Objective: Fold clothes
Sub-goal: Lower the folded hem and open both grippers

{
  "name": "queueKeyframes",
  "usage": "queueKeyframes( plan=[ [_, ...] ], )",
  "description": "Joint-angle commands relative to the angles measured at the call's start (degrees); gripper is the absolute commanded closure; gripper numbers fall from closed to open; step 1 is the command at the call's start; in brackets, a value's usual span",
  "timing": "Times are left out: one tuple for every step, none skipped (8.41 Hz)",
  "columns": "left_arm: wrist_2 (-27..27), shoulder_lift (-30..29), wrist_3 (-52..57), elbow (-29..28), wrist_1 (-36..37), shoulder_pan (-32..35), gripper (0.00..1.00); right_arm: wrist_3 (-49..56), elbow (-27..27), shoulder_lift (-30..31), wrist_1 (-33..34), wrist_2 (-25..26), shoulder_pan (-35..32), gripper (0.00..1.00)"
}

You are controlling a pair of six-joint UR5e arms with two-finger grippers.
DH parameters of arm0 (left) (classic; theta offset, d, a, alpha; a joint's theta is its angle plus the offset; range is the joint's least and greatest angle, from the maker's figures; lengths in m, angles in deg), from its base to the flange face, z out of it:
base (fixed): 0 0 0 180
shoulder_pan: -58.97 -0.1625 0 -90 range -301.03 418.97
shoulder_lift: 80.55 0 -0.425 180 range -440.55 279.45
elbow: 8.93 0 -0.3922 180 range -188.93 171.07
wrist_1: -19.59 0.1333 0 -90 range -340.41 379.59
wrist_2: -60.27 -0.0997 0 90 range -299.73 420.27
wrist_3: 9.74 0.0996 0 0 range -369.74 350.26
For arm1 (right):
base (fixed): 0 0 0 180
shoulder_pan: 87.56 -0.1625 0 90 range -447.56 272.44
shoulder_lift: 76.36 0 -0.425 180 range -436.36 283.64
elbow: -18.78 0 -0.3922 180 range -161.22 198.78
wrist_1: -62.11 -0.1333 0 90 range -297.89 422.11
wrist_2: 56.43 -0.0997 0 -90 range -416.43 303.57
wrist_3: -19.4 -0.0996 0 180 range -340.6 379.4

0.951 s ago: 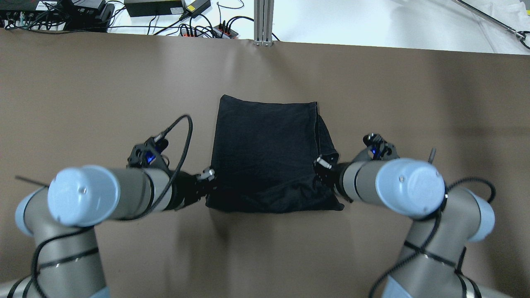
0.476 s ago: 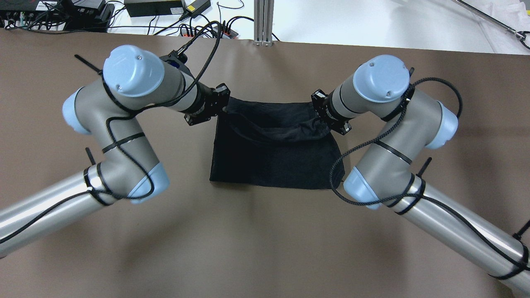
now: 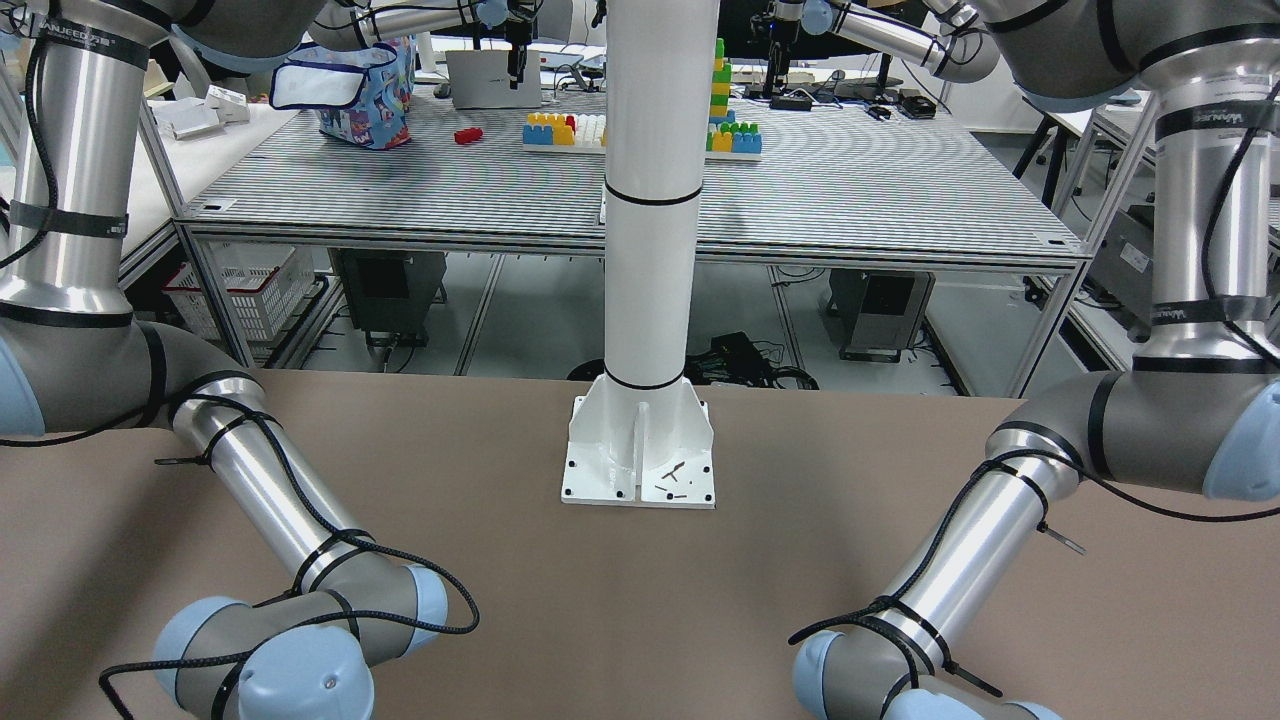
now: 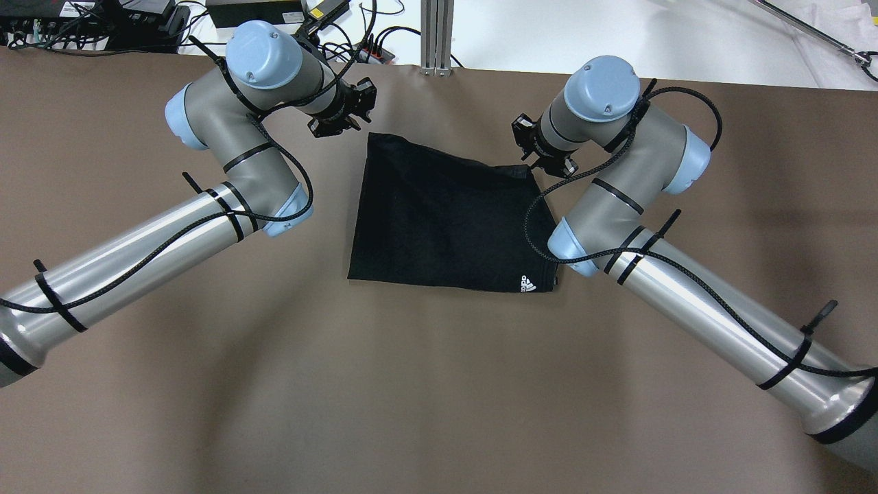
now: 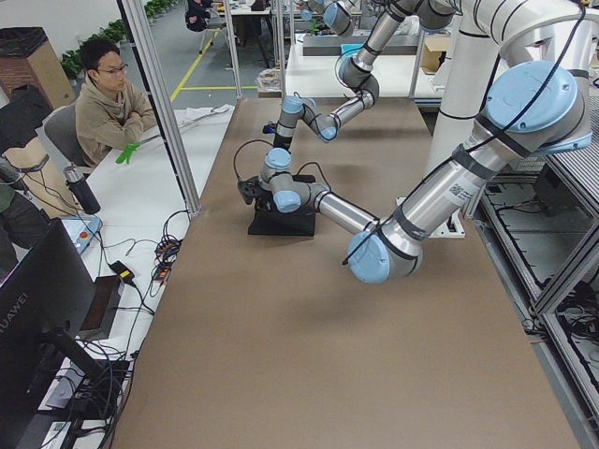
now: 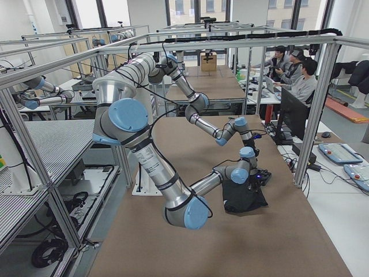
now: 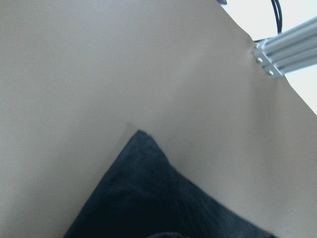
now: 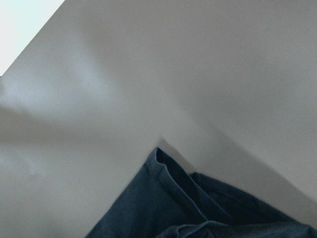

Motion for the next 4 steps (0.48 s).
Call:
queueKeyframes(
  plan=[
    [-3.4, -2.3, 2.4, -4.4, -1.8, 0.4, 0.00, 13.9, -5.4, -2.3, -2.7, 1.9, -1.8, 0.05],
    [-3.4, -2.3, 2.4, -4.4, -1.8, 0.4, 0.00, 16.0, -5.7, -2.3, -2.8, 3.0, -2.2, 0.05],
    [-3.4, -2.3, 2.4, -4.3, -1.8, 0.4, 0.00, 16.4, -5.8, -2.1, -2.8, 3.0, -2.4, 0.05],
    [-3.3, -2.2, 3.3, -4.0, -1.7, 0.6, 0.00, 19.4, -5.7, -1.0, -2.9, 3.8, -2.4, 0.05]
  ],
)
